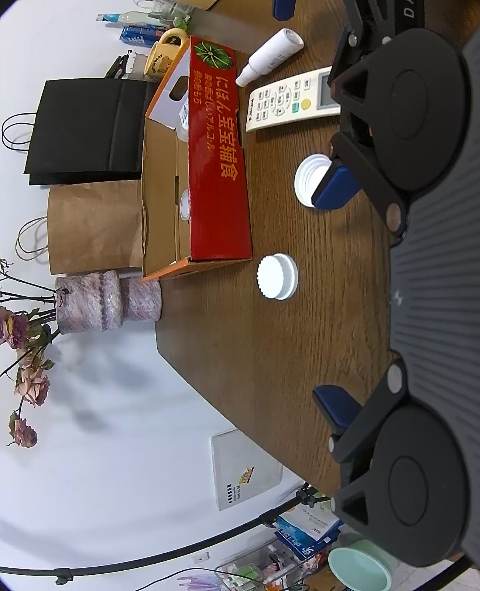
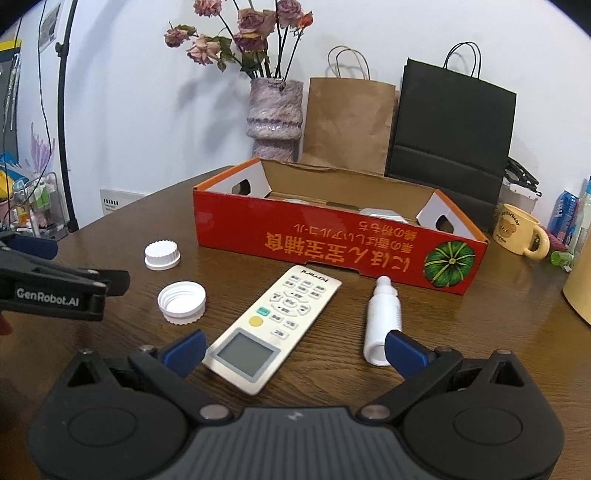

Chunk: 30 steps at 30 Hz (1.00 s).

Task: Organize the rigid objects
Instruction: 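Lower the right tool onto the white remote and close on it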

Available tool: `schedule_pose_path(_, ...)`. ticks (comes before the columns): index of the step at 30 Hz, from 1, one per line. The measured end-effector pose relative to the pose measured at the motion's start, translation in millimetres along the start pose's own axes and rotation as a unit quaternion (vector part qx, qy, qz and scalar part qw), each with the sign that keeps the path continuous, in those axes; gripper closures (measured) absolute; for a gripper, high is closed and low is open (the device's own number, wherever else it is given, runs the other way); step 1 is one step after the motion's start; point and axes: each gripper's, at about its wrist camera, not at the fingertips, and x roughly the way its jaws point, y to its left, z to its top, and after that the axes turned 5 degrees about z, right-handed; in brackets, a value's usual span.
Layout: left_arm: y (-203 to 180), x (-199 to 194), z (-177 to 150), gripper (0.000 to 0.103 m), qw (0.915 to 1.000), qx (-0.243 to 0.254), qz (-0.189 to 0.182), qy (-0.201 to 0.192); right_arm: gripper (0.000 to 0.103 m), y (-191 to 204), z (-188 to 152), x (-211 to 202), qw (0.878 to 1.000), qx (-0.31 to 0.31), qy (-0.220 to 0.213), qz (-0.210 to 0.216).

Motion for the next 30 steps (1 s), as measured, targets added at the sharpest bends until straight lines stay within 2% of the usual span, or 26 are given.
schedule_pose_path(8,10.9,9.2,5.1,0.000,0.9999,-0.012,-0.004,0.005,0.000,5.9,9.8,23.5,1.000,0.012,0.019,-0.008)
schedule_pose_path(15,16.0,15.8,6.1,0.000,0.9995,-0.025,-0.011,0.013,0.002,12.2,17.4,45.8,0.999,0.010,0.034,-0.033)
schedule_pose_path(23,16.9,19.2,6.7,0.000,0.9993,-0.031,-0.012,0.016,0.018,5.7,22.1,63.3,0.997,0.025,0.051,-0.042)
schedule_pose_path(30,16.1,19.9,6.5,0.000,0.9994,-0.030,-0.009,0.017,0.044,-3.6,23.8,64.3,0.997,0.060,0.052,-0.003)
